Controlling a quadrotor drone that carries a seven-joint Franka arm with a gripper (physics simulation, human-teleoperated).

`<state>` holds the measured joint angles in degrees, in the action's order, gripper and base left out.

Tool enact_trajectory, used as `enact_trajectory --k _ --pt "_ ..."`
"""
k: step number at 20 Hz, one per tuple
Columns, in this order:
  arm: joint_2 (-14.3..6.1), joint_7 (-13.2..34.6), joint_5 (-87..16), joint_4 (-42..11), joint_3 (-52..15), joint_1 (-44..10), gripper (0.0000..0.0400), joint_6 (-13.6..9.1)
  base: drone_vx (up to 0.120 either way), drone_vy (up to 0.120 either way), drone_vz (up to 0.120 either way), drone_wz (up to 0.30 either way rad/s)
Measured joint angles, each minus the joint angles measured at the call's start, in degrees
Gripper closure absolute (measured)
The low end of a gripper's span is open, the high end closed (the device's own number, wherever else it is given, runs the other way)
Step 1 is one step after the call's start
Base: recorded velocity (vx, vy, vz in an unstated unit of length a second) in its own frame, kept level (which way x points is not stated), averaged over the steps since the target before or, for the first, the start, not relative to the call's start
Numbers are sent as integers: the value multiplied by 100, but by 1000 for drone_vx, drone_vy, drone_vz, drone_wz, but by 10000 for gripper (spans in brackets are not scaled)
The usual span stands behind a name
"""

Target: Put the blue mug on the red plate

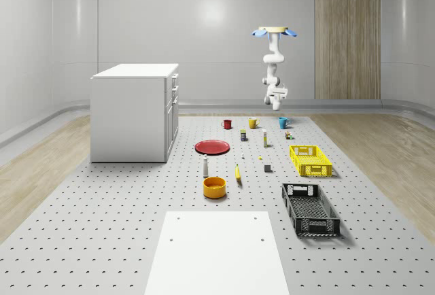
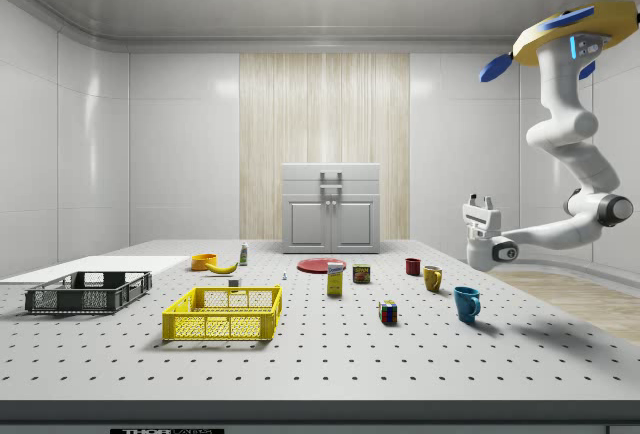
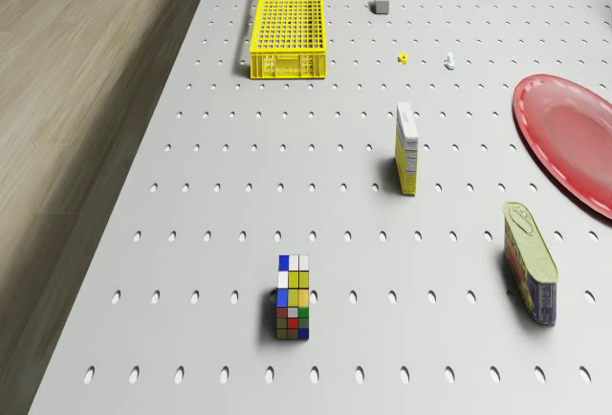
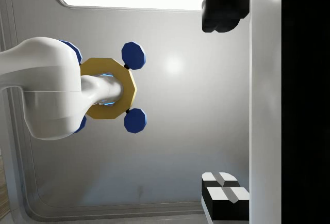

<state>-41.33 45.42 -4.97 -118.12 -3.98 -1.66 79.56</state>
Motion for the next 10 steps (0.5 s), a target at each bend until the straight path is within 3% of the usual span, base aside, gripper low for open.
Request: enact_trajectory --k 4,10 --pt "-24 67 -496 -63 -352 -109 0 26 0 0 -70 0" --pt "-132 318 -2170 -482 -1514 -488 0 106 0 0 -120 0"
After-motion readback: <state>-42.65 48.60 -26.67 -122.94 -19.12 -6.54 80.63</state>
